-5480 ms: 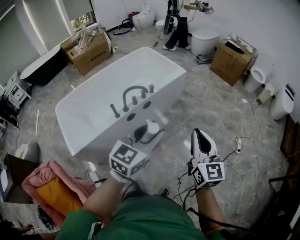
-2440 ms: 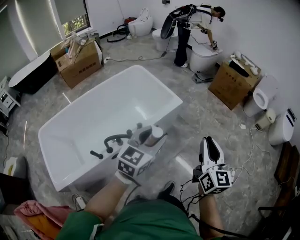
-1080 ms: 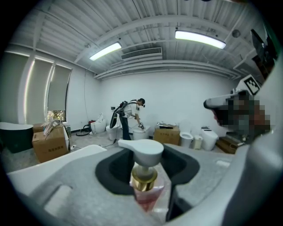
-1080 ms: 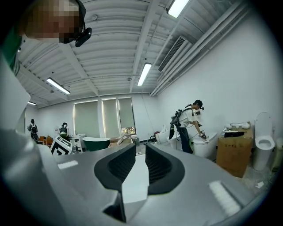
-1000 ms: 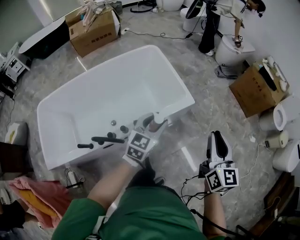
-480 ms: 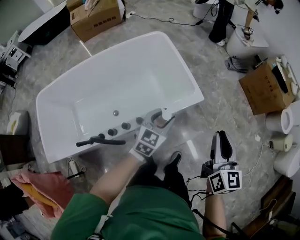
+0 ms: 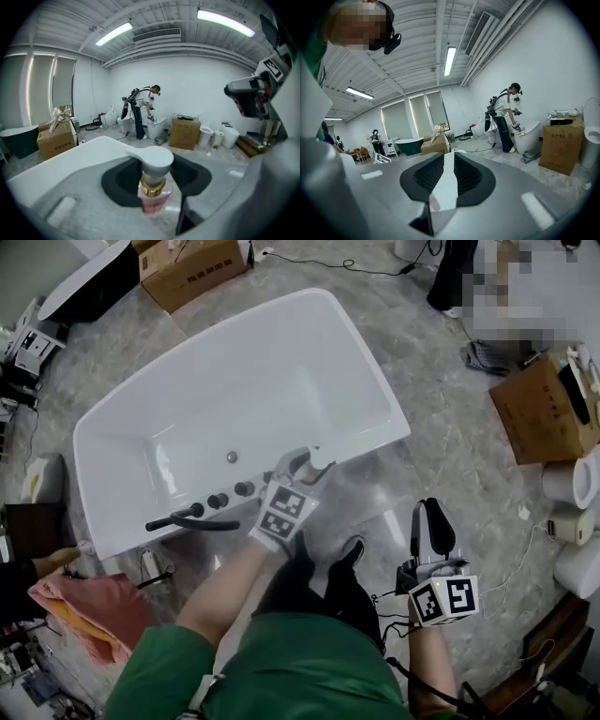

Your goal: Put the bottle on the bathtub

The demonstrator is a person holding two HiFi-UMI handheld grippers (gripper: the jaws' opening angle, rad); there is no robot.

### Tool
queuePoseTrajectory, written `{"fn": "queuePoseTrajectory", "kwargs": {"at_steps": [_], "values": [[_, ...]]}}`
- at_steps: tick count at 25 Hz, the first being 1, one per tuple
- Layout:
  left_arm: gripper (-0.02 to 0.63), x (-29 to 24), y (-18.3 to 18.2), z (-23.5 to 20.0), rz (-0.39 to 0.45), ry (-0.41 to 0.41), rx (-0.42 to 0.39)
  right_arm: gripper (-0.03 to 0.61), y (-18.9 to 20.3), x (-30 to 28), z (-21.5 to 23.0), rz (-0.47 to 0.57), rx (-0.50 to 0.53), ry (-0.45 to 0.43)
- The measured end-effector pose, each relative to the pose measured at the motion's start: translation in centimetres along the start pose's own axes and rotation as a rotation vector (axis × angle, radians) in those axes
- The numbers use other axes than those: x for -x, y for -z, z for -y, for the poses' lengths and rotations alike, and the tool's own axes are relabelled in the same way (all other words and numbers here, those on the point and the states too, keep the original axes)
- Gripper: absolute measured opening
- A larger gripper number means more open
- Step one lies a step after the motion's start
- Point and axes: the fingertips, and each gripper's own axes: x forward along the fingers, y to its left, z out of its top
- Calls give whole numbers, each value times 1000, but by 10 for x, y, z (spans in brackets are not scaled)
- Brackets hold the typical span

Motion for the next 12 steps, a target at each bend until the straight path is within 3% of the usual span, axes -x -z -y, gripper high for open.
{"fn": "queuePoseTrajectory", "kwargs": {"at_steps": [12], "values": [[179, -51, 35, -33, -51, -92, 105, 52, 18, -17, 33, -38, -17, 17]]}}
